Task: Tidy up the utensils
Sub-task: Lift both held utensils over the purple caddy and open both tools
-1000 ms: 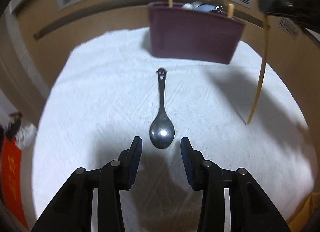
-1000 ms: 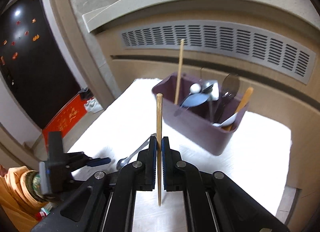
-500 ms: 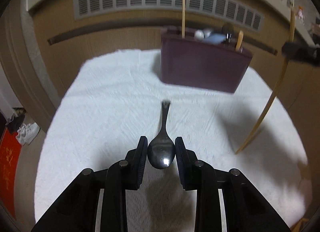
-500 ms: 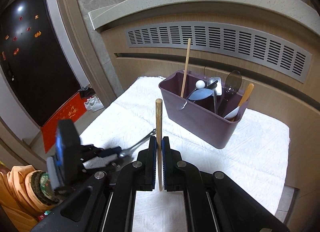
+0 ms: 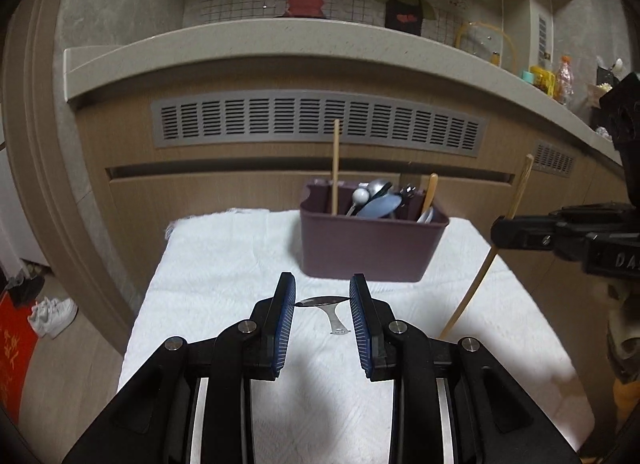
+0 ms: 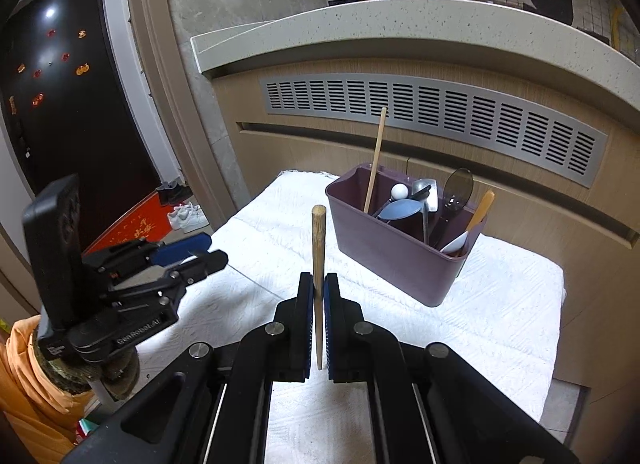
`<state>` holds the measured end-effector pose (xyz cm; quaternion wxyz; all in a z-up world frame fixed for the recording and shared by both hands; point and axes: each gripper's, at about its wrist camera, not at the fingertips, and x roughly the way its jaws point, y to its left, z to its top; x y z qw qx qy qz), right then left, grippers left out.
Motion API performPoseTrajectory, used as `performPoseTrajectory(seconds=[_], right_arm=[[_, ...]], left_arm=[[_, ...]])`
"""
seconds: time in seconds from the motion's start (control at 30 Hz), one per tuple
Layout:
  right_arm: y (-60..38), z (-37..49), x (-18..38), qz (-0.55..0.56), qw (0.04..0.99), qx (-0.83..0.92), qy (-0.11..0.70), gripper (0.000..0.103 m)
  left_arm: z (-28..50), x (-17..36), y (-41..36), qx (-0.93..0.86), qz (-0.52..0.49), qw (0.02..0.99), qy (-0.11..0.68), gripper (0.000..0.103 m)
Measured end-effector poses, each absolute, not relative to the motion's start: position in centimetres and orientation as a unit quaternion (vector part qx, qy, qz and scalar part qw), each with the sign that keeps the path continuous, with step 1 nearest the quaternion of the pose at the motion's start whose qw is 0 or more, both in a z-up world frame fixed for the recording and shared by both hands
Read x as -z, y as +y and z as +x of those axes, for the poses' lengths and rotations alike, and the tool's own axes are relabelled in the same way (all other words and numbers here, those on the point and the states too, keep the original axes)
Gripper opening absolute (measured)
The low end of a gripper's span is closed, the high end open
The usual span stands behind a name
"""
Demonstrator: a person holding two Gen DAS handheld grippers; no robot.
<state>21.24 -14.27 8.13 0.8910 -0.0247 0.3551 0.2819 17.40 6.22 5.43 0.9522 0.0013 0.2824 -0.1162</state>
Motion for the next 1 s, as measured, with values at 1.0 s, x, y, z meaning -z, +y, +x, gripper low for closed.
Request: performPoseTrajectory(seconds=[1.0], right_arm=[[-17.7,37.1,-13.0,-0.035,0.917,-0.148,0.370,0.005]], left_arm=[[40.5,-10.7,-2.8,0.149,0.090,0.898,0.403,0.029]])
